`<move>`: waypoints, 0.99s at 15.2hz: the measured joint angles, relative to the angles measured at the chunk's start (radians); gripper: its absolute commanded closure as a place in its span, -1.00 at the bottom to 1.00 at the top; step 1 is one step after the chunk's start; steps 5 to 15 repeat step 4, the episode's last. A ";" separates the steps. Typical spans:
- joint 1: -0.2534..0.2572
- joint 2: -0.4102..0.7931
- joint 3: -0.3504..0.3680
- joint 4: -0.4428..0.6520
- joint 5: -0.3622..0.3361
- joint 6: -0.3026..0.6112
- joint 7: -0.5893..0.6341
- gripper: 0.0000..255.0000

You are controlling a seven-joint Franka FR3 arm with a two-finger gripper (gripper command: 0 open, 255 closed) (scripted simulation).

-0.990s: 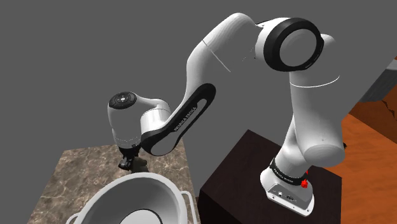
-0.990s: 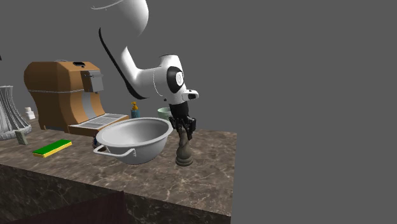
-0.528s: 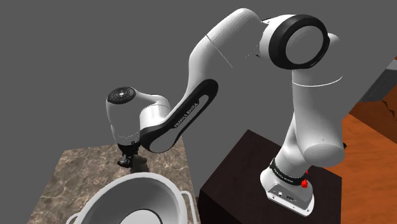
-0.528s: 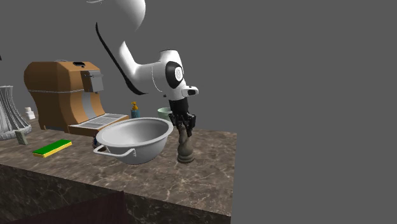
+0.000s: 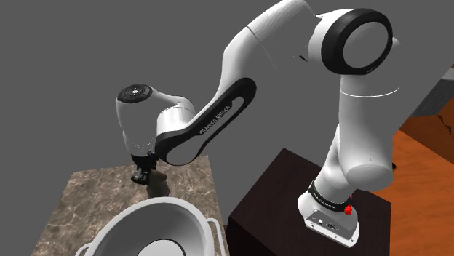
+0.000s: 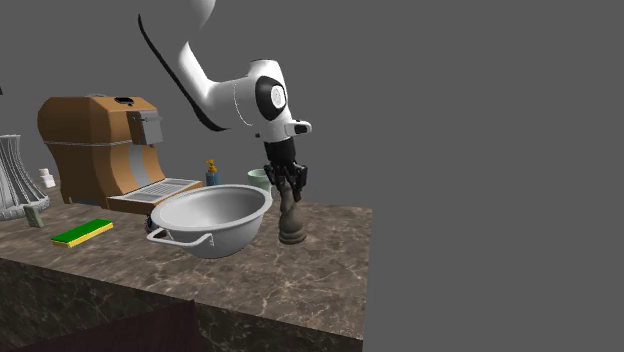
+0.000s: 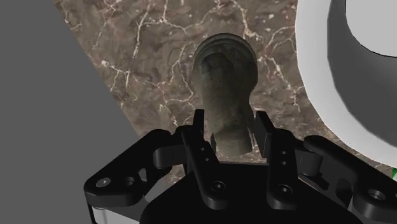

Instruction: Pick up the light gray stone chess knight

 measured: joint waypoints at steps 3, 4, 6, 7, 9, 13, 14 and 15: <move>-0.010 -0.029 0.011 0.006 0.024 -0.031 -0.022 1.00; -0.011 -0.033 0.012 0.011 0.028 -0.039 -0.025 1.00; -0.011 -0.033 0.012 0.011 0.028 -0.039 -0.025 1.00; -0.011 -0.033 0.012 0.011 0.028 -0.039 -0.025 1.00; -0.011 -0.033 0.012 0.011 0.028 -0.039 -0.025 1.00; -0.011 -0.033 0.012 0.011 0.028 -0.039 -0.025 1.00; -0.011 -0.033 0.012 0.011 0.028 -0.039 -0.025 1.00; -0.011 -0.033 0.012 0.011 0.028 -0.039 -0.025 1.00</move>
